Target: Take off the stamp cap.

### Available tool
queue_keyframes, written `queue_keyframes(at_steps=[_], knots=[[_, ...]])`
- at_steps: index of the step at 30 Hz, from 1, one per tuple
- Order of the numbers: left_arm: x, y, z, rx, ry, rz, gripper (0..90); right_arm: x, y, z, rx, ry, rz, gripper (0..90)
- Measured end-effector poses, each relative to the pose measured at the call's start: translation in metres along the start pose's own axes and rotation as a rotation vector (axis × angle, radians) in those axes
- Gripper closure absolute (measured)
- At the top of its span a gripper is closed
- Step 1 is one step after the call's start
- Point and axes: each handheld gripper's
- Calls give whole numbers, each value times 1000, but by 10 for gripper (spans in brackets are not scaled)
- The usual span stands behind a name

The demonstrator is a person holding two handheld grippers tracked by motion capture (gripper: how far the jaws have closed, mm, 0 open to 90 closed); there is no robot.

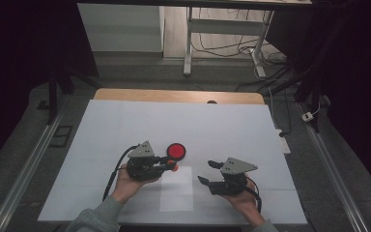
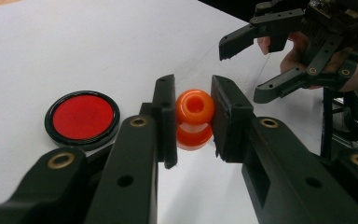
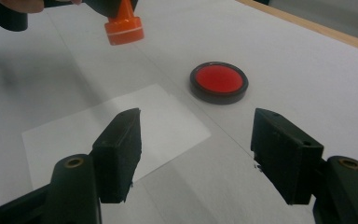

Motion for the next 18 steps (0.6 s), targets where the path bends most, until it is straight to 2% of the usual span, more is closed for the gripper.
queue_keyframes(at_steps=[18], knots=[[-1, -2, 5, 9, 8, 11, 720, -11, 13, 20, -49, 16, -30, 333]])
Point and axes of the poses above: each handheld gripper's, and its own axes: z roughly forward along the jaws, x roughly out of its underside, y roughly to its left, and after that the axes turned 3 degrees about y, right-handed
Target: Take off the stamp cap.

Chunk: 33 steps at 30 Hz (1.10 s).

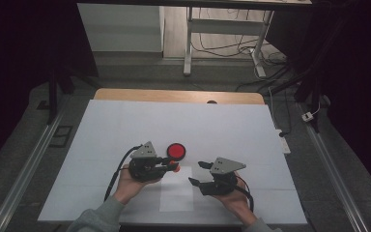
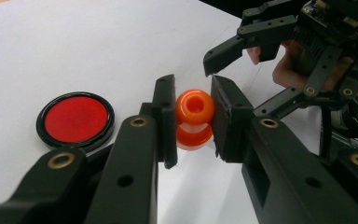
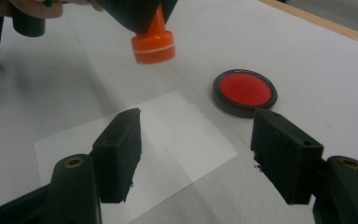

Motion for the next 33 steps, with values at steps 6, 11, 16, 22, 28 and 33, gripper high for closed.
queue_keyframes(at_steps=[6, 11, 16, 22, 28, 33], knots=[[0, -2, 3, 4, 2, 0, 720, -5, 5, 8, -18, 1, -18, 333], [0, -2, 3, 3, 2, 2, 720, -10, 9, 12, -25, 2, -39, 334], [0, -2, 4, 2, 4, -1, 720, -12, 11, 16, -26, 8, -43, 334], [0, -2, 3, 3, 2, 1, 720, -15, 14, 21, -34, 17, -55, 334], [0, -2, 4, 5, 3, 0, 720, -18, 16, 24, -38, 18, -59, 335], [0, -2, 3, 4, 1, 0, 720, -20, 17, 28, -41, 24, -67, 337]])
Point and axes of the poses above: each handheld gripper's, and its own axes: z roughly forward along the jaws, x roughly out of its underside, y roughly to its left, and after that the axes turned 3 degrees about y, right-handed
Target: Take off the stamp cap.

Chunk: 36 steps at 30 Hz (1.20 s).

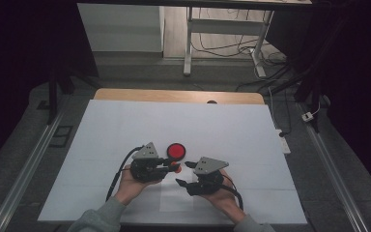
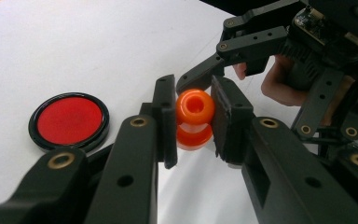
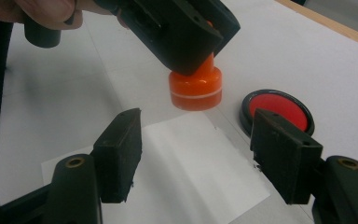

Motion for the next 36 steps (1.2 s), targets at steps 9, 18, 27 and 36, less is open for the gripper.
queue_keyframes(at_steps=[9, 18, 27, 36], knots=[[0, -1, 1, 3, 2, 1, 720, -2, 1, 5, 1, 6, -1, 367], [1, 0, 2, 4, 5, -1, 720, -5, 2, 8, 11, 10, -2, 409], [1, -1, 2, 4, 5, 1, 720, -6, 3, 10, 11, 14, -9, 481], [1, -1, 2, 4, 7, 2, 720, -7, 3, 10, 14, 14, -18, 541]])
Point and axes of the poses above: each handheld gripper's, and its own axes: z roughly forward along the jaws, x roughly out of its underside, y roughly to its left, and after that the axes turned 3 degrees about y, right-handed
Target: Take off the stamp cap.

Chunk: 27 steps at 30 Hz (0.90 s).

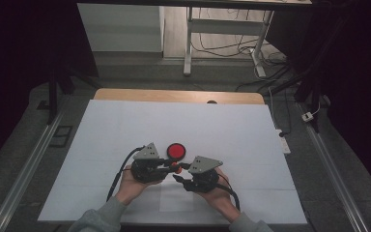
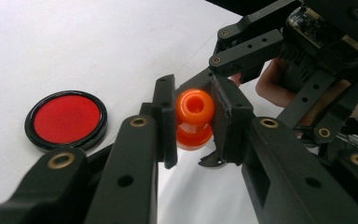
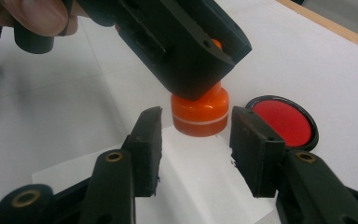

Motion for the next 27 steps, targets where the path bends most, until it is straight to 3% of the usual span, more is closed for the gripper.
queue_keyframes(at_steps=[16, 27], knots=[[0, 0, 0, 3, 1, -2, 721, 0, 1, -2, 18, -7, -23, 623], [1, 1, 2, 6, 6, -5, 721, 0, 3, -2, 41, 8, -67, 644]])
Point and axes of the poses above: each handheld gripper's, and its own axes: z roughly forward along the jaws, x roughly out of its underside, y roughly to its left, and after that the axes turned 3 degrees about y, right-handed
